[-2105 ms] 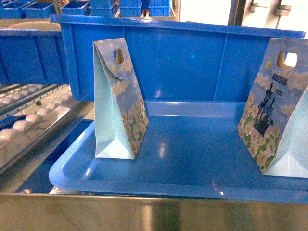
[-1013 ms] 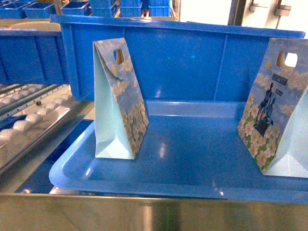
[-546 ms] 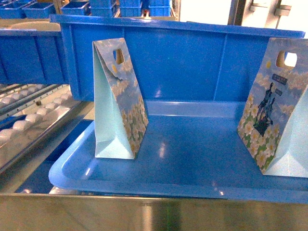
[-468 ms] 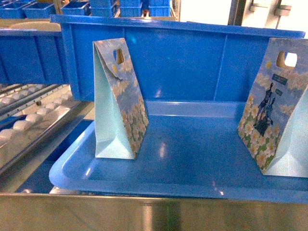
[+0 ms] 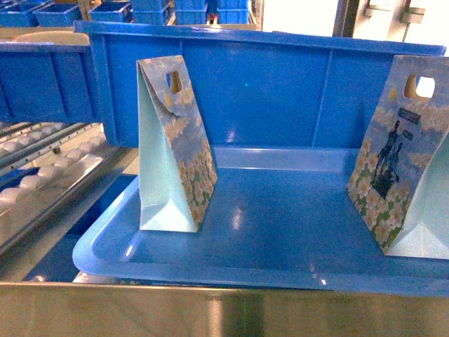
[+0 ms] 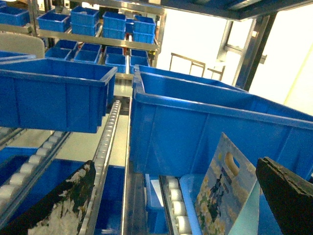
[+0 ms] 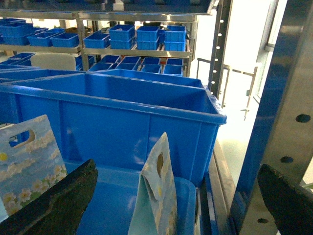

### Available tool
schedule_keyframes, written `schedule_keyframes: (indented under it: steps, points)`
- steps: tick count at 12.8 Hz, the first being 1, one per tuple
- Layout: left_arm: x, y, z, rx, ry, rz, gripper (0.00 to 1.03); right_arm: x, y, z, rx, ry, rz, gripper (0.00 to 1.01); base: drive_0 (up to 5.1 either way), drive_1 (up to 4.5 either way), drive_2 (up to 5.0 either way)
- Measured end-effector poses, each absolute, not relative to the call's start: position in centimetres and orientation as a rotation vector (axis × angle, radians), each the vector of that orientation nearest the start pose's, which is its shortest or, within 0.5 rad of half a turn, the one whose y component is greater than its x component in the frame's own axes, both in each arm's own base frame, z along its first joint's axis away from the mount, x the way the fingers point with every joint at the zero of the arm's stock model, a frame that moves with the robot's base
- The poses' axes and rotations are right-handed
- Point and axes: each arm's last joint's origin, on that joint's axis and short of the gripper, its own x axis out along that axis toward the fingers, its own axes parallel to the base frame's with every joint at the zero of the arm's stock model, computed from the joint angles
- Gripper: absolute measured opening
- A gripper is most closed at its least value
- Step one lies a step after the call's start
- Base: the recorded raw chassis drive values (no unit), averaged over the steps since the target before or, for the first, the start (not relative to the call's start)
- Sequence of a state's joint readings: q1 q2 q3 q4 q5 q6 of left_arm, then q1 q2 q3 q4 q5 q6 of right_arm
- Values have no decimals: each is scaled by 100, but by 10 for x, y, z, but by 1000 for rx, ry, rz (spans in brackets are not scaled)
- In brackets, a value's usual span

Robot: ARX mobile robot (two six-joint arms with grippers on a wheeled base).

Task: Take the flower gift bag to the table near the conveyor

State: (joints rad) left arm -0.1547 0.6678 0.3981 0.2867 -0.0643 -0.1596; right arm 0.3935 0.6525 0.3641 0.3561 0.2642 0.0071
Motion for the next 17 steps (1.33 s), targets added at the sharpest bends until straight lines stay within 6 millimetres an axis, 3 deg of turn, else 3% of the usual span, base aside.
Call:
schedule_keyframes:
  steps: [6, 11, 17]
  points:
    - [161, -23, 259, -176, 6, -87, 98, 167, 65, 241, -42, 47, 147, 98, 0, 0, 0]
    - [161, -23, 259, -176, 6, -87, 98, 186, 86, 251, -47, 79, 194, 98, 0, 0, 0]
    - [161, -23, 259, -177, 6, -87, 98, 200, 88, 253, -55, 107, 183, 98, 0, 0, 0]
